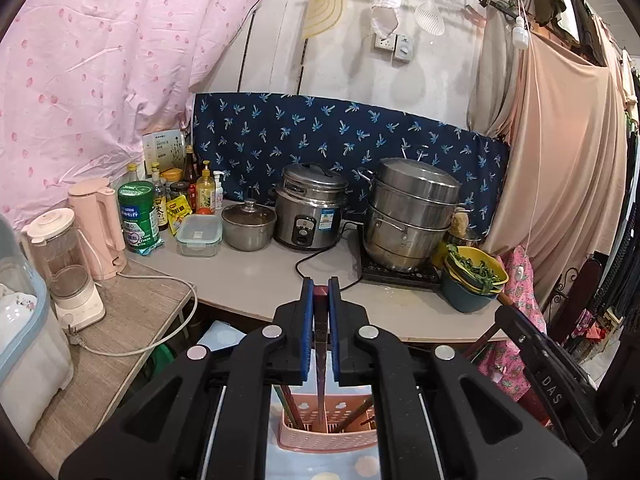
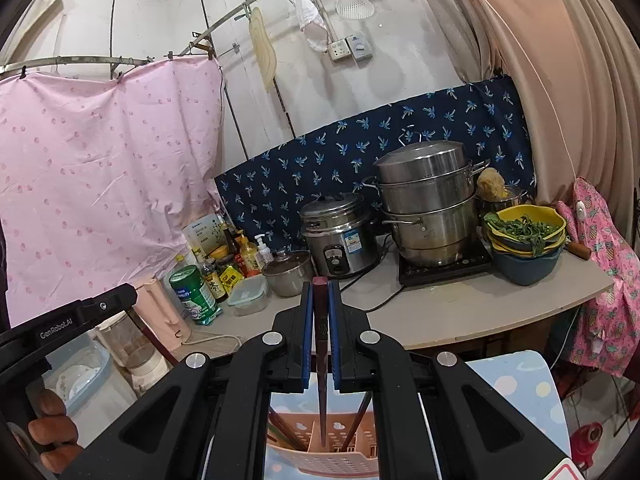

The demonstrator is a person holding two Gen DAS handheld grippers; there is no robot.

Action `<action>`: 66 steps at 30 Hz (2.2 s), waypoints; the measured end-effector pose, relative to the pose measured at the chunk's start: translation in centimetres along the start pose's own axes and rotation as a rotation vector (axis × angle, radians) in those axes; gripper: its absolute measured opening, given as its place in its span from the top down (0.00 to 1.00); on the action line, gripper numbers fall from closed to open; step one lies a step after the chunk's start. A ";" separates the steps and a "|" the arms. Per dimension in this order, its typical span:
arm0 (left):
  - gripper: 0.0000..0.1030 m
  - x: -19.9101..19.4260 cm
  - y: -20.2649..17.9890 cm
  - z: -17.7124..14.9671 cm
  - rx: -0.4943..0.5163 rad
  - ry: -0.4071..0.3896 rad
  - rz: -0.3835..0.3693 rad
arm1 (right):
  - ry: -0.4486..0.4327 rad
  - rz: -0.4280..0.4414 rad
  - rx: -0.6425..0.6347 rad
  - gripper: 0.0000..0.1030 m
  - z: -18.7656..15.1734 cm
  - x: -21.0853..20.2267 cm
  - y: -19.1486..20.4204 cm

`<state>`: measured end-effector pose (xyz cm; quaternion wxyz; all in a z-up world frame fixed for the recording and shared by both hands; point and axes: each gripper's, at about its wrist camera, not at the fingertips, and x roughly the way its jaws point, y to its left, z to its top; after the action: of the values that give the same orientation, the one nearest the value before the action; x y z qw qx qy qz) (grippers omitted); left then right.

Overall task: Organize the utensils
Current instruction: 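Lift both dark-red chopsticks and carry them above the pink basket, then lower both chopsticks into the pink basket and open both grippers, then move both grippers down to the last two red chopsticks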

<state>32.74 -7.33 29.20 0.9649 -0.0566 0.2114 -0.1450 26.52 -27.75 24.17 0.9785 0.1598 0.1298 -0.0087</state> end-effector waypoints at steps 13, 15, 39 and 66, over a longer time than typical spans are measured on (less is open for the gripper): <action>0.93 7.1 1.0 -4.7 -0.001 0.143 0.023 | 0.186 -0.047 0.034 0.93 -6.5 7.1 -2.8; 0.93 7.5 1.0 -5.1 0.001 0.152 0.020 | 0.199 -0.051 0.030 0.93 -6.9 7.5 -2.8; 0.46 -1.0 2.5 -13.3 0.085 0.213 0.140 | 0.203 -0.052 -0.081 0.52 -11.3 -3.7 0.4; 0.46 -10.0 3.8 -35.9 0.131 0.540 0.169 | 0.565 -0.113 -0.082 0.51 -34.2 -16.9 -0.6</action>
<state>9.75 -2.39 0.00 0.8839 0.0645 0.4548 -0.0876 1.55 -18.00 -3.00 0.9072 0.1086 0.4061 -0.0129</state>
